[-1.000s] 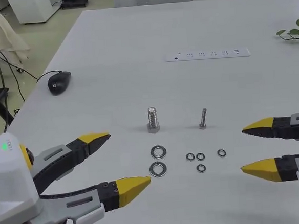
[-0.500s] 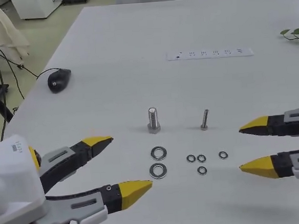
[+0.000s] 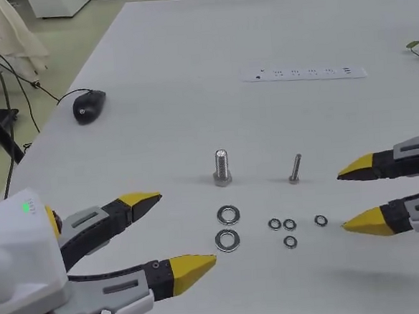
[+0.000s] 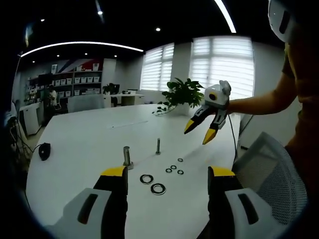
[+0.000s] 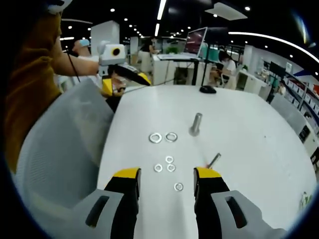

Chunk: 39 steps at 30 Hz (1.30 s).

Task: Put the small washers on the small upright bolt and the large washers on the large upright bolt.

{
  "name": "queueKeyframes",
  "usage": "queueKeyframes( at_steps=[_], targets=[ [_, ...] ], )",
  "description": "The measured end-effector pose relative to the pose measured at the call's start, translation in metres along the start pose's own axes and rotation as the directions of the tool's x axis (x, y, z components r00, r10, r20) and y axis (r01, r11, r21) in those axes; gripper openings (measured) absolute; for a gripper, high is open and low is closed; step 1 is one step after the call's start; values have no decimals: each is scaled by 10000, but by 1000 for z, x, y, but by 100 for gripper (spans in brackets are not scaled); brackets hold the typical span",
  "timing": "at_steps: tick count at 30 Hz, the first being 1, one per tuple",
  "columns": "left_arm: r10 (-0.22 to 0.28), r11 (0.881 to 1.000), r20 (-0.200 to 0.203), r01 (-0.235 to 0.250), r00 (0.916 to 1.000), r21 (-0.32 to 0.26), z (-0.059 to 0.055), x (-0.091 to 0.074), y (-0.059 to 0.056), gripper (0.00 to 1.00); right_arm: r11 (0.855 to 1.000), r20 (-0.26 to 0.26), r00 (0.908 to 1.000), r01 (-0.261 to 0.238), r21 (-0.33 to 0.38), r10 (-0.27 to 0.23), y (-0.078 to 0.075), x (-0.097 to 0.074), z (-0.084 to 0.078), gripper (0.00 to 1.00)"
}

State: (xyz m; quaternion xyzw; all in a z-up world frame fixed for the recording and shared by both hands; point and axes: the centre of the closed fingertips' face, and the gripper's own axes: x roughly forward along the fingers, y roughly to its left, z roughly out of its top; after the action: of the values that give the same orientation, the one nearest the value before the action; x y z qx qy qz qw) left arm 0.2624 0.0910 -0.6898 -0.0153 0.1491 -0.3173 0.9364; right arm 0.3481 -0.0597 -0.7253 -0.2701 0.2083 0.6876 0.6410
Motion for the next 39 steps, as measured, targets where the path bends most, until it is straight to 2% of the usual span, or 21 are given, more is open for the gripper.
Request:
queueKeyframes(
  at_steps=[7, 12, 14, 16, 22, 27, 31, 36, 39],
  targets=[
    [111, 9998, 41, -110, 9999, -158, -2, -1, 2, 64, 9993, -423, 9987, -295, -229, 286, -9, 11, 0, 44],
    [178, 9997, 81, -177, 9998, -191, -2, 0, 1, 64, 9969, -1104, 9919, -674, -397, 627, -11, 22, -10, 43],
    [194, 9994, 143, -190, 9997, -272, -2, 0, 1, 64, 9946, -1618, 9839, -865, -576, 762, -12, 26, -18, 43],
    [205, 9995, 150, -201, 9997, -255, -2, 0, 1, 64, 9925, -1830, 9790, -1028, -657, 893, -11, 29, -22, 43],
    [332, 9988, 243, -323, 9992, -363, -2, -2, 2, 64, 9836, -2849, 9510, -1528, -961, 1199, -12, 39, -37, 42],
    [496, 9980, 386, -480, 9980, -414, 0, -1, 4, 64, 9805, -3332, 9345, -1677, -1021, 1252, -15, 46, -46, 41],
    [532, 9978, 350, -517, 9980, -426, -2, -2, 4, 64, 9713, -3893, 9097, -2054, -1198, 1443, -12, 50, -55, 40],
    [626, 9967, 371, -606, 9973, -535, -1, -4, 5, 64, 9653, -4119, 8967, -2308, -1219, 1623, -11, 54, -59, 37],
    [664, 9963, 440, -639, 9968, -569, -1, -5, 4, 64, 9630, -4351, 8853, -2395, -1237, 1643, -12, 55, -64, 37]
  ],
)
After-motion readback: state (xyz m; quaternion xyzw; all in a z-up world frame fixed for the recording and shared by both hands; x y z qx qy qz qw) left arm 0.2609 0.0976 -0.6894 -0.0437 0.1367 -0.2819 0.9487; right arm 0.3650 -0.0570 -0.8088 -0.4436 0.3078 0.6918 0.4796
